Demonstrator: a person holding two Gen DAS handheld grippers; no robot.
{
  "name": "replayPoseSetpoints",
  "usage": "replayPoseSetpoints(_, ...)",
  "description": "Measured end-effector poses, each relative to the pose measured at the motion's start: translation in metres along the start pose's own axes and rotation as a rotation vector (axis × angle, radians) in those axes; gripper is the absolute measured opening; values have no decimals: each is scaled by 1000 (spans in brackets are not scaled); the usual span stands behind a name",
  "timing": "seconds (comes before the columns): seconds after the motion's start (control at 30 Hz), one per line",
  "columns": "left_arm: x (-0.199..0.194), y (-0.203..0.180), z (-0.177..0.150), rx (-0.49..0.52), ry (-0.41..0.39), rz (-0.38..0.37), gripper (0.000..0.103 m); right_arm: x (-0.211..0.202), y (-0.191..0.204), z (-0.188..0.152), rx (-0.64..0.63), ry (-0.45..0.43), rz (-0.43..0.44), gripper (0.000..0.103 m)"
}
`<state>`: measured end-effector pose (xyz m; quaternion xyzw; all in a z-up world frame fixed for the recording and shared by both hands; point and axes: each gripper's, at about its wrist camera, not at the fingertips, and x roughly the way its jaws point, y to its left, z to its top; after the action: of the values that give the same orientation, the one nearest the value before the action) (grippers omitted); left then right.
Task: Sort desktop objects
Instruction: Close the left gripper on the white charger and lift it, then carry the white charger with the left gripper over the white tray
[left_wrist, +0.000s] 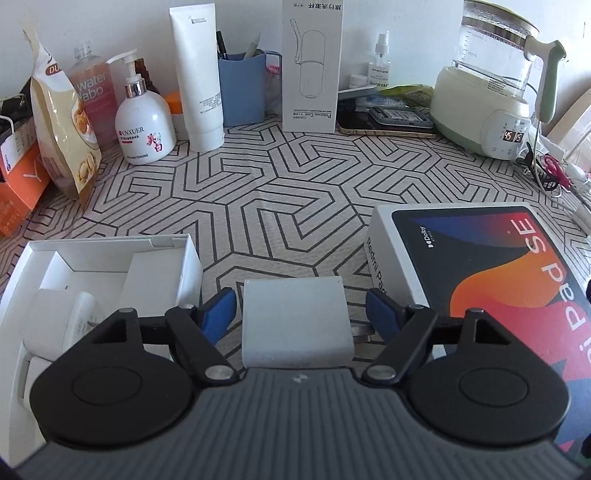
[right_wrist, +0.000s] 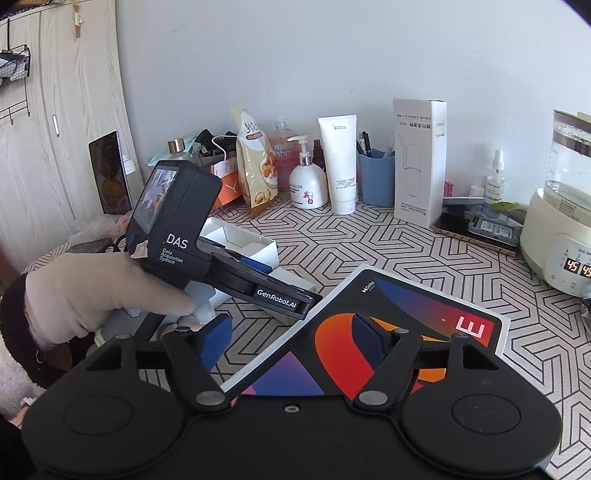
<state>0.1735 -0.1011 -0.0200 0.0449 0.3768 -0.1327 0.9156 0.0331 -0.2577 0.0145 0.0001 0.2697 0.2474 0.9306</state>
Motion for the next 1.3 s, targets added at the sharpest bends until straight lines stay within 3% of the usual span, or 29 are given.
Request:
replayPoseSetpoints(0.07,-2,-1,-1,19,-18,23,75,-2,-3,0,7,-2,-12,77)
replayPoseSetpoints(0.17,1,0,-1,11,10,-28,72,-2,-6,-1,6,-2,-45,77)
replayPoseSetpoints(0.27,9,-1,-2,-5,38,-14,80,-1,-11,-3,22,-6,-46,77)
replayPoseSetpoints(0.37,13,1,0,-22,35,-5,79,-3,-13,-7,27,-12,-44,77)
replayPoseSetpoints(0.47,13,0,3,-25,16,-11,63,-5,-13,-9,26,-4,-49,77)
replayPoseSetpoints(0.57,10,1,3,-15,-1,-5,58,-9,-13,-9,23,-6,-57,78)
replayPoseSetpoints(0.77,-1,7,-3,-23,-9,-51,58,-7,-8,-9,20,-9,-50,78)
replayPoseSetpoints(1.1,-25,5,-13,1,-37,-79,57,37,-7,15,-40,54,-41,77)
replayPoseSetpoints(1.3,-38,13,-14,-13,-53,-92,57,46,-19,19,2,66,-24,78)
